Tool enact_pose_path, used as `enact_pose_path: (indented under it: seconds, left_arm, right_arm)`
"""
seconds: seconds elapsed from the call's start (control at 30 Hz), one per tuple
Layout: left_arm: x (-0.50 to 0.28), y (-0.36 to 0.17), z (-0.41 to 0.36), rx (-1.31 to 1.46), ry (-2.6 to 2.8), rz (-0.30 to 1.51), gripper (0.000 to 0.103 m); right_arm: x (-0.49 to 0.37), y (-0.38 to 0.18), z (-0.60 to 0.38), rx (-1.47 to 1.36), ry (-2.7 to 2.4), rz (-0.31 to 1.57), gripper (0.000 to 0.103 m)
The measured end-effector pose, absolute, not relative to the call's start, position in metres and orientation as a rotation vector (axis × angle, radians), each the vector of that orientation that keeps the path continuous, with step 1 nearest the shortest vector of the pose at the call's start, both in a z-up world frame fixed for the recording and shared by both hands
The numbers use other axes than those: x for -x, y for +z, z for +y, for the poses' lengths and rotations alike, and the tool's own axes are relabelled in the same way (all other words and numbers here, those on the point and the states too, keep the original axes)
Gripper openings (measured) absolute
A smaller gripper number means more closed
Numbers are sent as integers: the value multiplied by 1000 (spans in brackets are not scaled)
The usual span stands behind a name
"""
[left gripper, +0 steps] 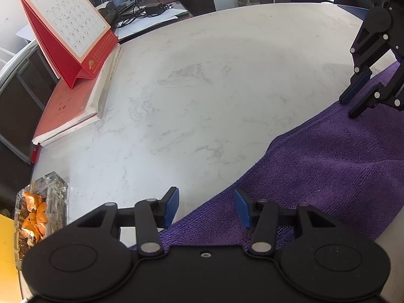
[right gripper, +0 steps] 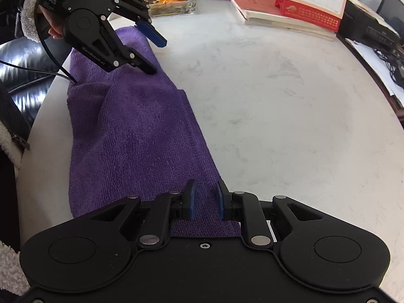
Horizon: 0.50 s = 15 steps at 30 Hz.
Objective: Fold towel
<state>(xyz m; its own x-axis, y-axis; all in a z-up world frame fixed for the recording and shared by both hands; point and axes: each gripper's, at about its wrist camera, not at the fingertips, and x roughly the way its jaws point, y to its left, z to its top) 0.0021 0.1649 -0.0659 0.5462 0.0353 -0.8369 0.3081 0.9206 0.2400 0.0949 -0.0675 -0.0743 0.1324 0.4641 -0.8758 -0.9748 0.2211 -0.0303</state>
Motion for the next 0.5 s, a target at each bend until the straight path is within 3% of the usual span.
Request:
enact_pose_path:
  seconds: [0.27,0.5]
  left_arm:
    - [-3,-66,165,-378,-166,988,47]
    - [-4,-67,166,-383,-173,990,47]
  right_arm:
    - [-98,-73,-66,750,1225,892,5]
    - [-93,-73,-65,771,1203,848,5]
